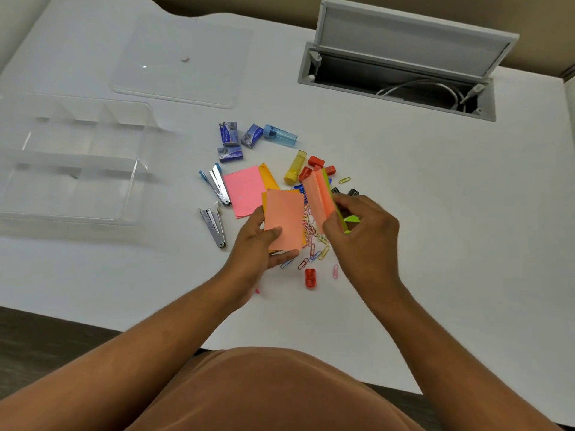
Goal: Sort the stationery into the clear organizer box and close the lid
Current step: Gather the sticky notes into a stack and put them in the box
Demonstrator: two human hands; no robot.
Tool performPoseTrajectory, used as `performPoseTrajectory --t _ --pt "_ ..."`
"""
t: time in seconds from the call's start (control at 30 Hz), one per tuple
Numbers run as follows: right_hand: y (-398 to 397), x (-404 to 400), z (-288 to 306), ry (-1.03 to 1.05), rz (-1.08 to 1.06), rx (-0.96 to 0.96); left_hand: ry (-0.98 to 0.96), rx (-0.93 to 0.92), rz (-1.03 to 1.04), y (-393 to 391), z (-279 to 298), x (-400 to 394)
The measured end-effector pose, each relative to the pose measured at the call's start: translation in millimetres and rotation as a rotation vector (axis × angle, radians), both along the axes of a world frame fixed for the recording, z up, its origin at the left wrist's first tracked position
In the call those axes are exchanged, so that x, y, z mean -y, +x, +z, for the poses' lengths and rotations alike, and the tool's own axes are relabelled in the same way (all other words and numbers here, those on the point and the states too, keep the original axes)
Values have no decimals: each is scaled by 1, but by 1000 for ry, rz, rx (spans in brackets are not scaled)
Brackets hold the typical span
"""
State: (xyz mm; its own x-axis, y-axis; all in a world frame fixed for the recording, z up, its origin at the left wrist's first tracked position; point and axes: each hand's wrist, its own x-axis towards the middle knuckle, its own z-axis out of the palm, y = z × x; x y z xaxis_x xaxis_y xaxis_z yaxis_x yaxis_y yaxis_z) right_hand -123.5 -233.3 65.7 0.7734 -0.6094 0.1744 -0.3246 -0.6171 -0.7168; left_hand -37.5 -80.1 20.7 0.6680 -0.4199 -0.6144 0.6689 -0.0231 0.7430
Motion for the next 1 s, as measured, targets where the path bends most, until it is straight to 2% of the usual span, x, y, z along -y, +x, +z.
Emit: performPoseTrajectory --t 0.23,0.4,0.47,0.53,0.63,0.7,0.93,1.0 --pt "8 -47 -13 -69 214 -35 -225 -64 -12 -11 20 16" --pt "5 -38 -14 161 181 109 -87 58 19 1 11 13" --pt "0 -18 -17 124 139 107 -29 71 42 6 8 11" --pt "-8 12 -27 26 75 -21 10 68 58 9 5 7" --pt "-21 54 -47 -89 -5 -484 31 70 50 11 -2 1" --pt "-27 71 -56 -50 -55 -706 35 87 30 11 -5 -1" --pt "-25 89 -65 53 -168 -807 129 209 -74 10 -11 -2" --pt "-27 98 -62 146 -147 -786 132 234 -95 11 -10 0"
